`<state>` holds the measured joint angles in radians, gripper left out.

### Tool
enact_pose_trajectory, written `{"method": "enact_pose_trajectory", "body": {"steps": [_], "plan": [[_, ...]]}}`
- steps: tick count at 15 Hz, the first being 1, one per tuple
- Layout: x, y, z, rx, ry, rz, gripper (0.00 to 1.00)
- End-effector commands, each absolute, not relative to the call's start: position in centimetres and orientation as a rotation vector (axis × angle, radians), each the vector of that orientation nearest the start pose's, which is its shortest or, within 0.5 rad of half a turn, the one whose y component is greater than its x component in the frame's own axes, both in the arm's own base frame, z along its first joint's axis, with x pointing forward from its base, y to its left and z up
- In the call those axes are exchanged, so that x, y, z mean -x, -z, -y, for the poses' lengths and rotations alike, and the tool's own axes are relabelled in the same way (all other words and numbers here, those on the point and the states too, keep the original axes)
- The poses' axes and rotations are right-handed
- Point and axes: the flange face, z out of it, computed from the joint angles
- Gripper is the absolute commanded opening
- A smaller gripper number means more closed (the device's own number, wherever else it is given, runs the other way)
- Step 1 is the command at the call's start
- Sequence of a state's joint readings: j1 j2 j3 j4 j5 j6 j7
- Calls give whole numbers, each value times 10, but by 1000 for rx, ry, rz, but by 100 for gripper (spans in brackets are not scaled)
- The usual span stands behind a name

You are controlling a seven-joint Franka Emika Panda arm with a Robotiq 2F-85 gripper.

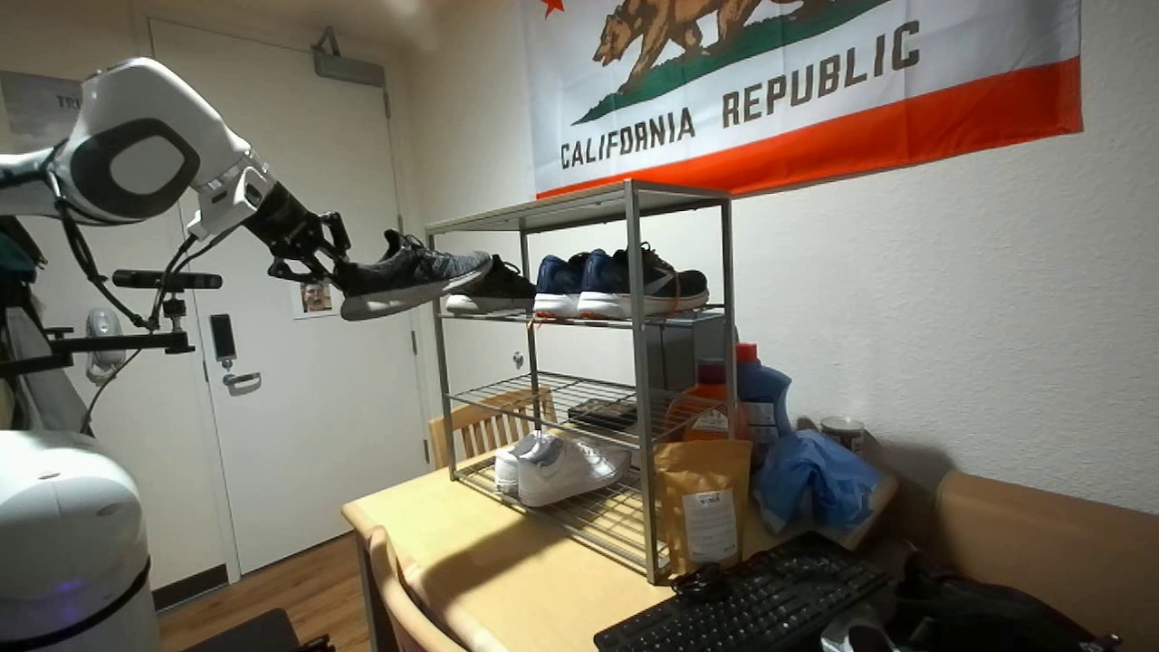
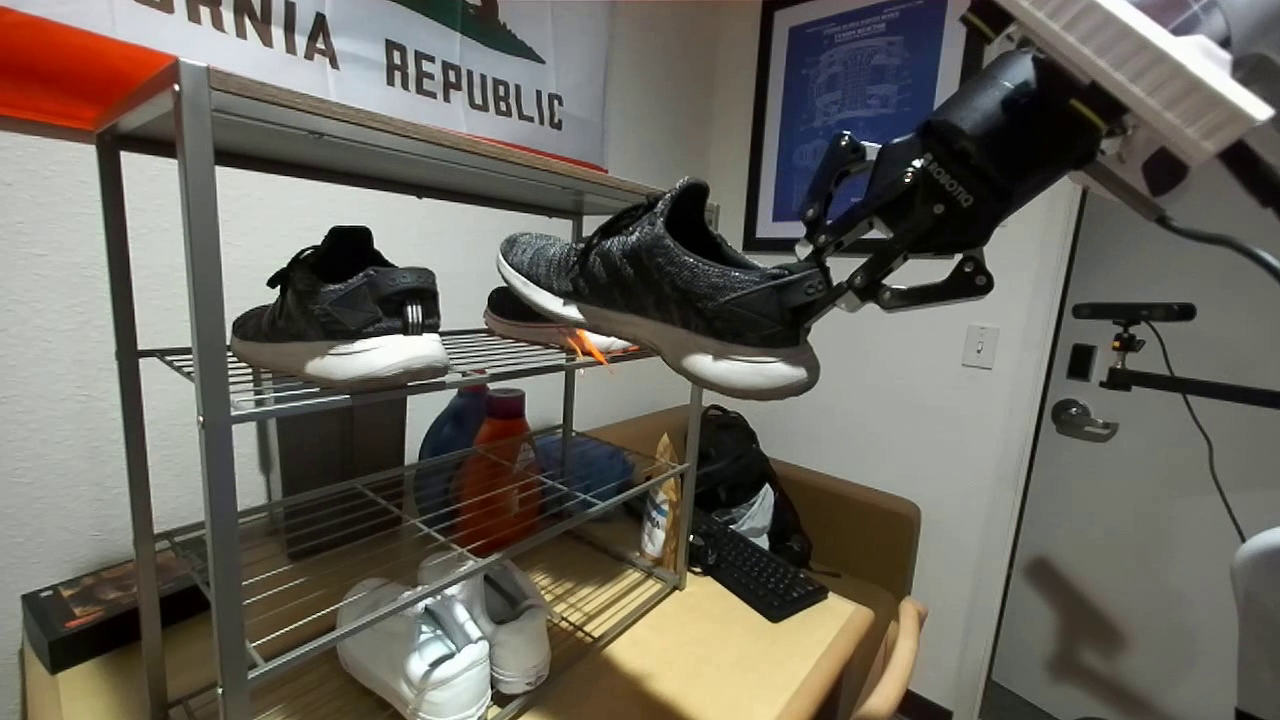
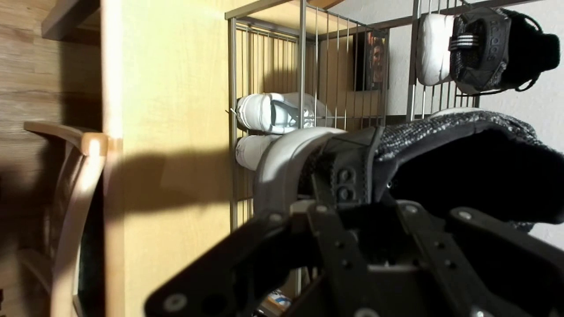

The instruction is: Move the black shoe from the third shelf and put it on top of the shoe rack

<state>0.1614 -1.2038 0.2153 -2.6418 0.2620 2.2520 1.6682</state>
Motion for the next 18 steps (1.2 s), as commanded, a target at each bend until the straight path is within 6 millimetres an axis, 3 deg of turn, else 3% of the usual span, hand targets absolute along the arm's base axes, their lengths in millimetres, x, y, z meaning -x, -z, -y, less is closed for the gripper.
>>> {"method": "enact_pose_trajectory", "body": {"steps": [1, 8, 18], "plan": [[-203, -650, -121, 1803, 533, -1517, 6], [-183, -664, -116, 1787, 579, -1458, 6], [-169, -678, -111, 1744, 597, -1421, 6]]}}
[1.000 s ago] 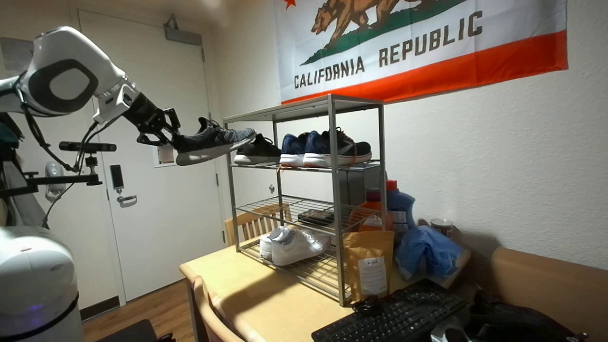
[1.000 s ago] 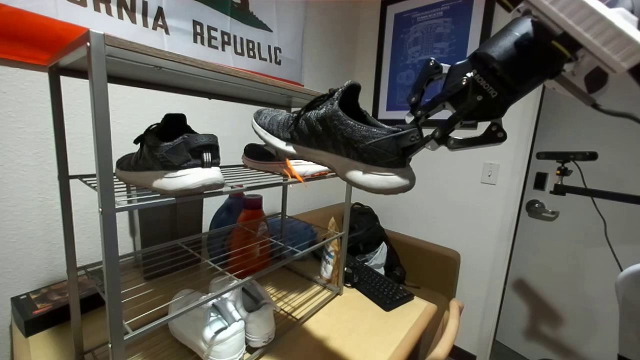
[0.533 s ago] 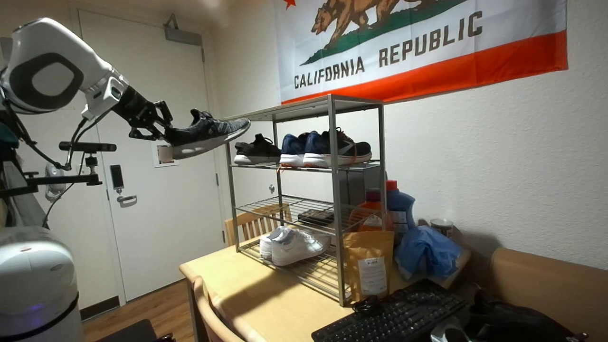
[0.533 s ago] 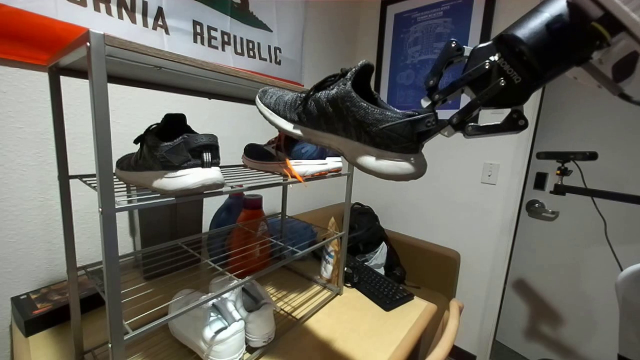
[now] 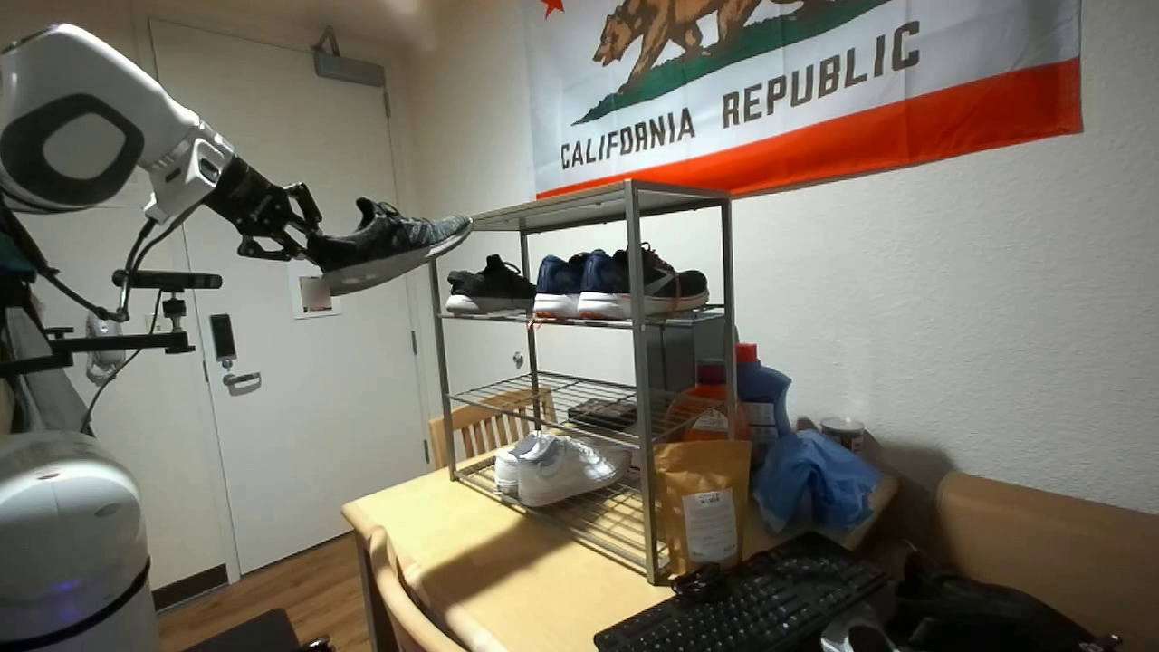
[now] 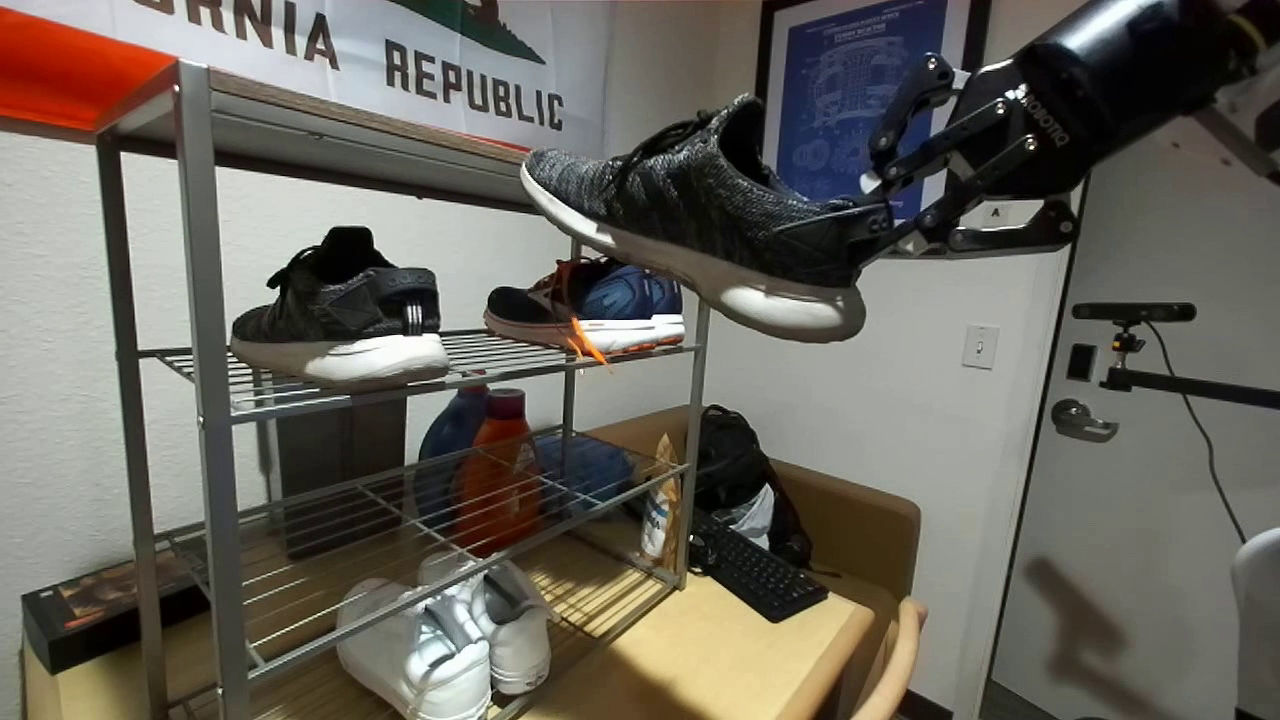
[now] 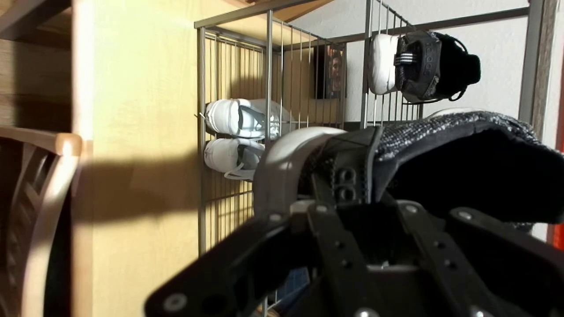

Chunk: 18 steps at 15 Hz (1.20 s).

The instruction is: Move the black shoe from the third shelf and put it on top of the shoe rack

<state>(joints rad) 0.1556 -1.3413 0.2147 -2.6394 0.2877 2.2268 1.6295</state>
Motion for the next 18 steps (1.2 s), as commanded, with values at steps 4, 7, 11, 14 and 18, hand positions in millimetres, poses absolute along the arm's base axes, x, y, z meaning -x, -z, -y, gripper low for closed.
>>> {"method": "enact_pose_trajectory", "body": {"steps": [4, 7, 11, 14, 18], "plan": [[-162, -687, -108, 1717, 609, -1400, 6], [-160, -699, -104, 1690, 633, -1368, 6], [-163, -723, -95, 1641, 657, -1336, 6], [-170, -747, -83, 1568, 661, -1329, 6], [-187, -778, -69, 1495, 646, -1330, 6]]}}
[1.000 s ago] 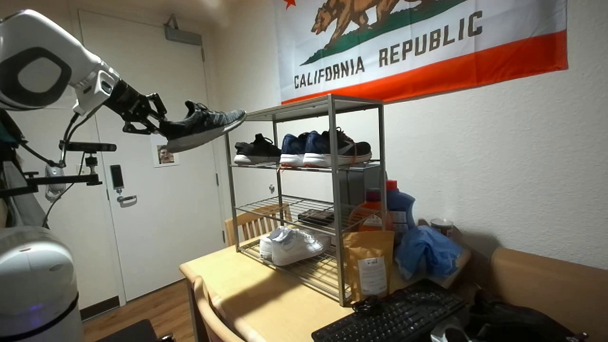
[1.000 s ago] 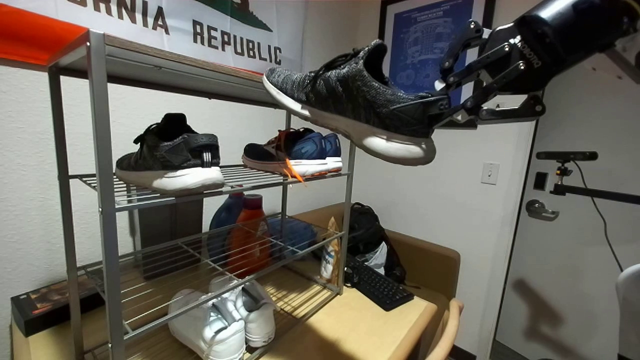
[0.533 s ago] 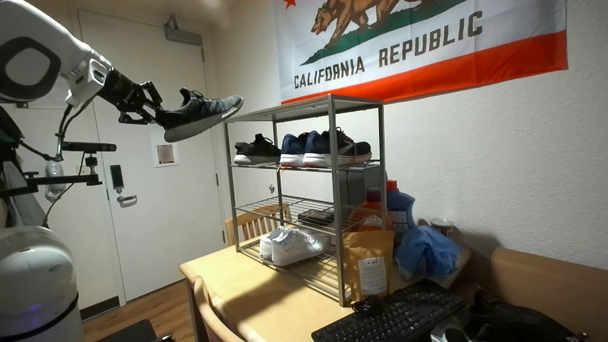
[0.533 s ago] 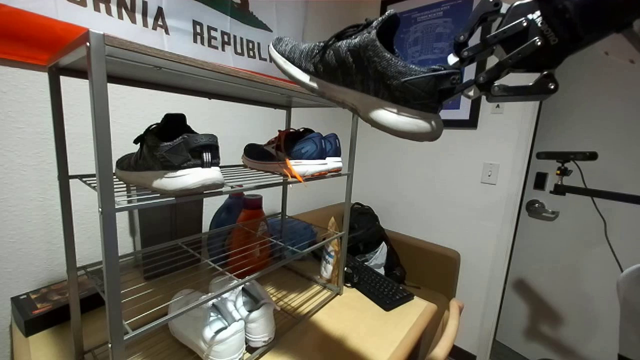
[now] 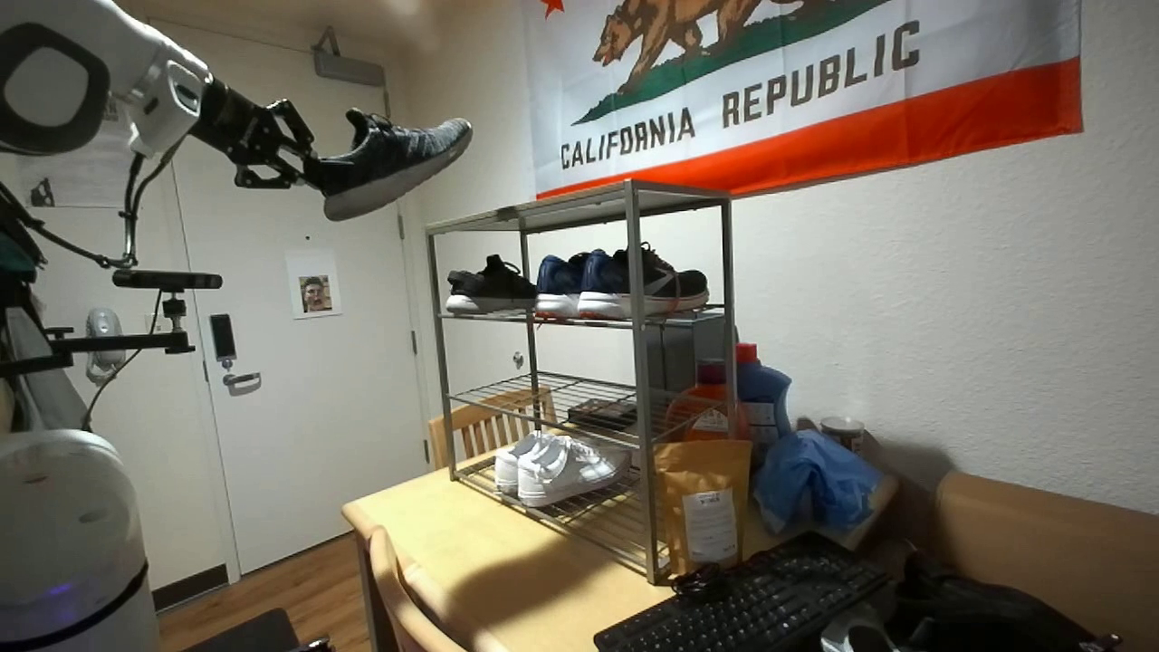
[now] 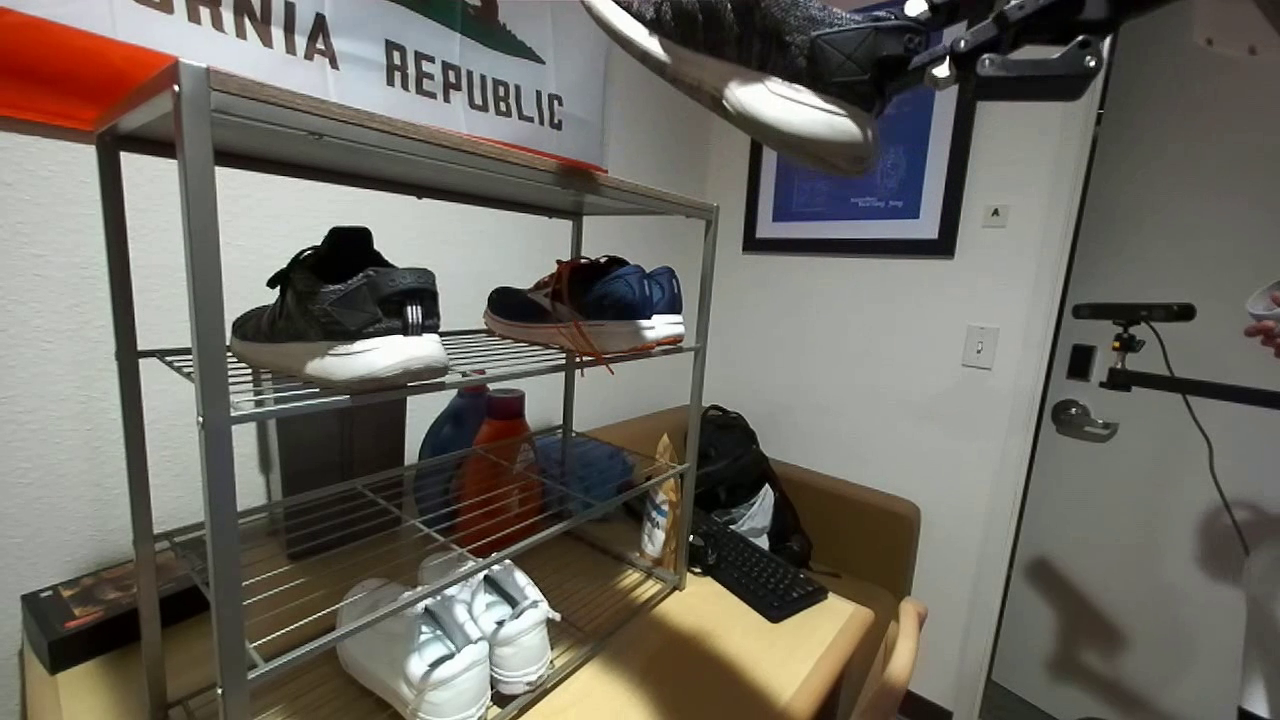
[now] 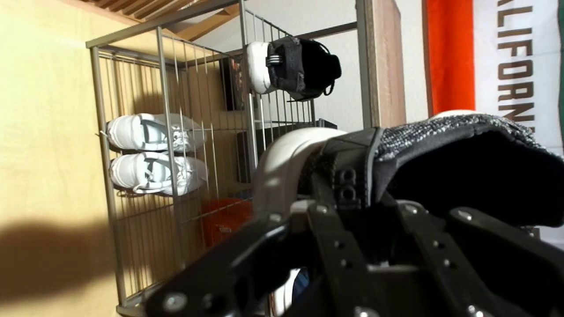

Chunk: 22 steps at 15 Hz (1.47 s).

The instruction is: Move the black shoe from the third shelf and put it on top of the shoe rack

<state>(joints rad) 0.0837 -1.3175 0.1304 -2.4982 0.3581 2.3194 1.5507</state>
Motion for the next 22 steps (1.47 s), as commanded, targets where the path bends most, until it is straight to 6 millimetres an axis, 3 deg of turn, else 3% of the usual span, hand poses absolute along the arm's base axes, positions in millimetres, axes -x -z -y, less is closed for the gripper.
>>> {"method": "enact_pose_trajectory", "body": {"steps": [1, 9, 15, 22], "plan": [[-196, -786, -67, 1485, 637, -1338, 6], [-276, -821, -48, 1472, 566, -1445, 6], [-313, -842, -29, 1476, 548, -1510, 6], [-347, -846, -23, 1555, 492, -1583, 6]]}}
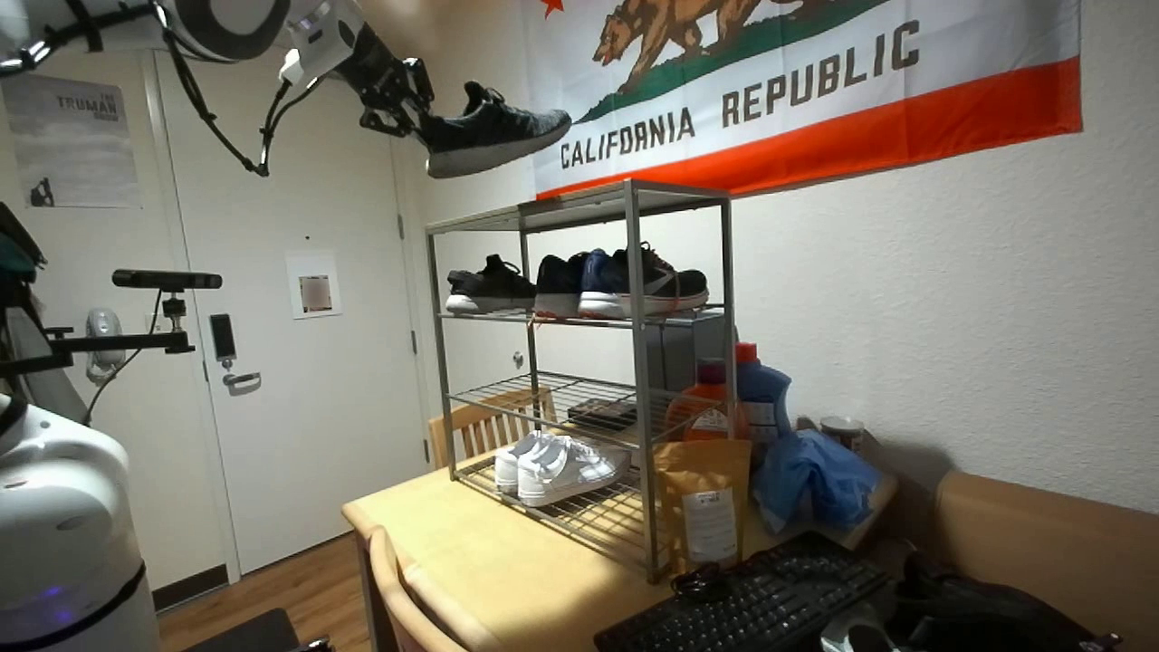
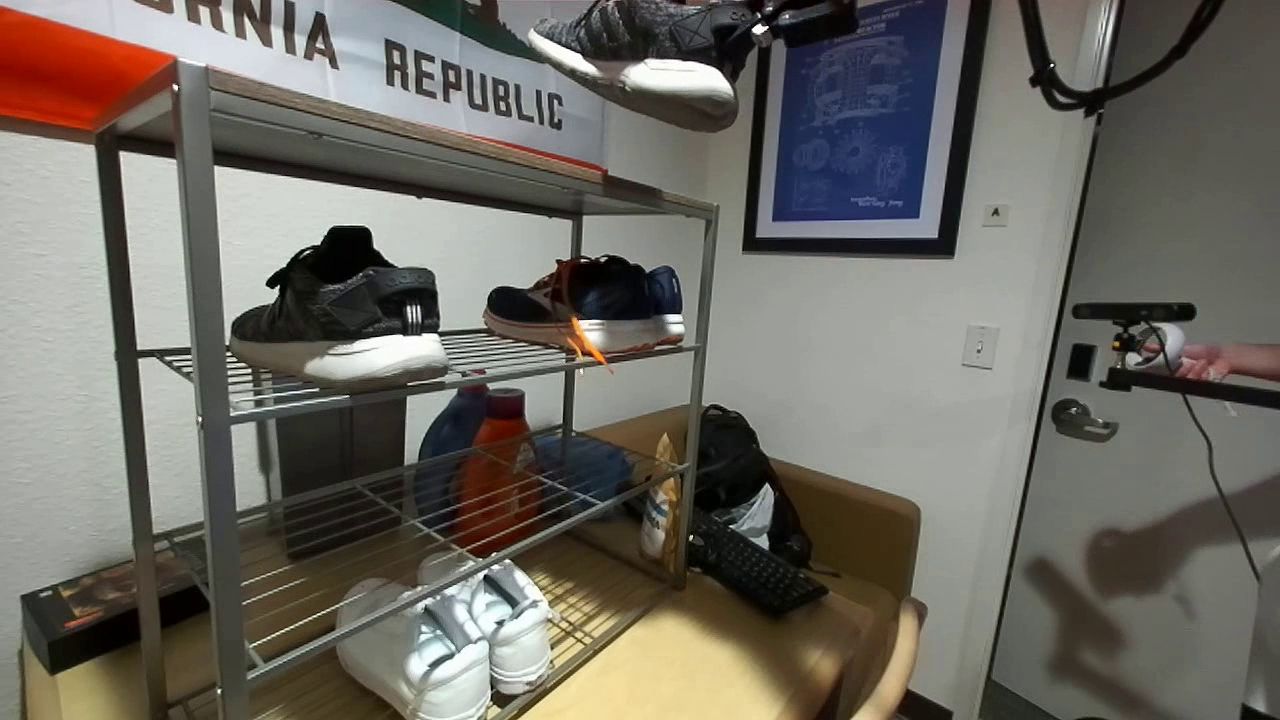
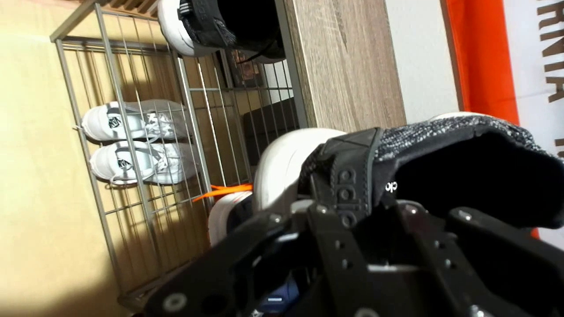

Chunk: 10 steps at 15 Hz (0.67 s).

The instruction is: Move the black shoe from the third shelf and put it on top of the shoe rack

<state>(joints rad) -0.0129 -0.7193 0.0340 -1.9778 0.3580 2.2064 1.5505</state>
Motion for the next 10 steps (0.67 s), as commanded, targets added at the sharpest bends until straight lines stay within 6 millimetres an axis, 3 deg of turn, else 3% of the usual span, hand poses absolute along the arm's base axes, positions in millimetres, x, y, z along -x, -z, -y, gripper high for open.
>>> {"method": "enact_pose_trajectory", "body": {"steps": [1, 10], "plan": [[-352, -845, -22, 1566, 484, -1597, 6], [-415, -851, -15, 1625, 436, -1713, 6]]}}
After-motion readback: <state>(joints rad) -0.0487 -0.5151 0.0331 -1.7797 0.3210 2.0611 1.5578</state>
